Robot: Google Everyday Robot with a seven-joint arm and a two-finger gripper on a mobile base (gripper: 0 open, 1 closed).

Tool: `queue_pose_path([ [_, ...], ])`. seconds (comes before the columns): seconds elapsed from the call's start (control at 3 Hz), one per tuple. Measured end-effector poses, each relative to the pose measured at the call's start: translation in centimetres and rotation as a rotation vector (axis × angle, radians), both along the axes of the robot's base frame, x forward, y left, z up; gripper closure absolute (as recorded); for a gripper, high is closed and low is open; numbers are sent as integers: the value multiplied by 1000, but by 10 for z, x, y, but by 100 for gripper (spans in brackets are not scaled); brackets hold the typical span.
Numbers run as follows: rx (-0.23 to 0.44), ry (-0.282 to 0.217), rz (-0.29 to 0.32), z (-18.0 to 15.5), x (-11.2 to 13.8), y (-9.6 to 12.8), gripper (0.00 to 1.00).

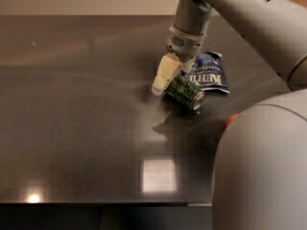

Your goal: Knock green can over

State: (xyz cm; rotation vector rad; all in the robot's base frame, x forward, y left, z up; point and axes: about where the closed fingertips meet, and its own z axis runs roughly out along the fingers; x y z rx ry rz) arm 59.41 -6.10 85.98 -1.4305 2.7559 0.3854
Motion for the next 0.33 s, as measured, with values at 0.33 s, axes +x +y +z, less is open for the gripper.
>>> queue_pose_path([
  [0.33, 0, 0, 0, 0, 0, 0, 0],
])
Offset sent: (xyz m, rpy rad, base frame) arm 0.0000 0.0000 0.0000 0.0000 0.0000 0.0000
